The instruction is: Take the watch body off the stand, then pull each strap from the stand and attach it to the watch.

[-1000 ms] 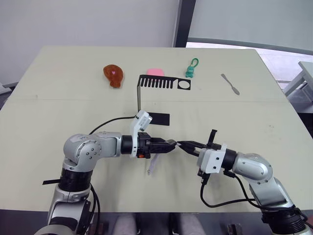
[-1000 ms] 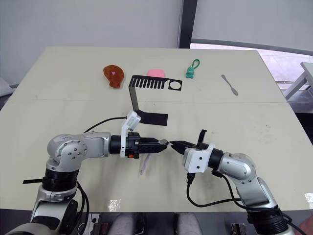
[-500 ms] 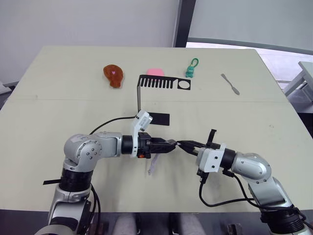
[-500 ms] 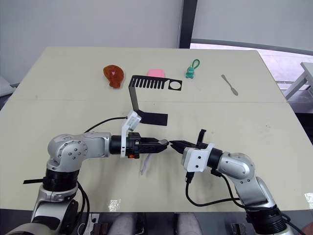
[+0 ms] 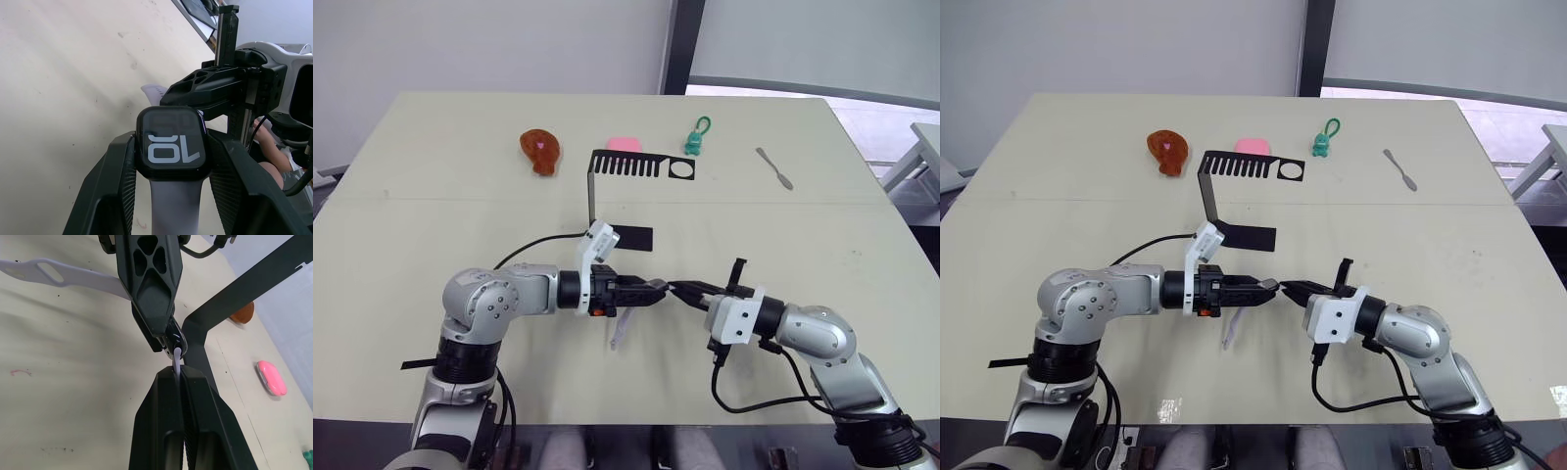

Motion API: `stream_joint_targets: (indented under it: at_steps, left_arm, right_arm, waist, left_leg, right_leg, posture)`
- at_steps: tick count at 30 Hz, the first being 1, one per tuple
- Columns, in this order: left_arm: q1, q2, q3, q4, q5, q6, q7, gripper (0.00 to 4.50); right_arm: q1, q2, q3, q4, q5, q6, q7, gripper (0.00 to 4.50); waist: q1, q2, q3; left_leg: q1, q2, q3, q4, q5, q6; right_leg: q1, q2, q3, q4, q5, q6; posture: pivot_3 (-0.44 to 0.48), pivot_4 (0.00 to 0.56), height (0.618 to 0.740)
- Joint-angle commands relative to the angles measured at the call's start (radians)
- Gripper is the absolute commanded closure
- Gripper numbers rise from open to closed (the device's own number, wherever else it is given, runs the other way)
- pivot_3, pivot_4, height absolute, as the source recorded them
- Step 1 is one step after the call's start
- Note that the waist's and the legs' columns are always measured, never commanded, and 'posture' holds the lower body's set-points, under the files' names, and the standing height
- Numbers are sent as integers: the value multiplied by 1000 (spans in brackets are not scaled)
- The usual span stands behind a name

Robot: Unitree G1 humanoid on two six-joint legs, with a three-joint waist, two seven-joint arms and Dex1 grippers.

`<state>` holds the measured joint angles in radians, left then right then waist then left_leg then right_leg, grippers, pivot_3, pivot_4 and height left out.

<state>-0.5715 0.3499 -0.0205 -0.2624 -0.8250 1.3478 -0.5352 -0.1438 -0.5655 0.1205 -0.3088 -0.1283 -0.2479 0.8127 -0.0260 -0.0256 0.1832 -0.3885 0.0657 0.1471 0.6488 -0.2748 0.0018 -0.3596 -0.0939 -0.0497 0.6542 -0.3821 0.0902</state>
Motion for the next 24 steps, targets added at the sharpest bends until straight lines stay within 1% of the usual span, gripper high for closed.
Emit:
stream_joint_targets:
  at_steps: [1, 24]
  left_arm:
    - [-12, -33, -51, -33, -18, -4, -13, 2893]
    - [-12, -34, -55, -30, -6, -13, -16, 2893]
  right_arm:
    - [-32, 22, 36, -47, 26, -25, -19, 4500]
    - [-46, 30, 43, -51, 21, -8, -17, 4500]
  waist:
    - [0, 0, 0]
    - [0, 0, 0]
  left_leg:
    - [0, 0, 0, 0, 0, 0]
    - [0, 0, 0, 0, 0, 0]
  right_leg:
    - [0, 0, 0, 0, 0, 0]
    - [0, 0, 0, 0, 0, 0]
  posture:
    - [0, 150, 740]
    - [0, 150, 740]
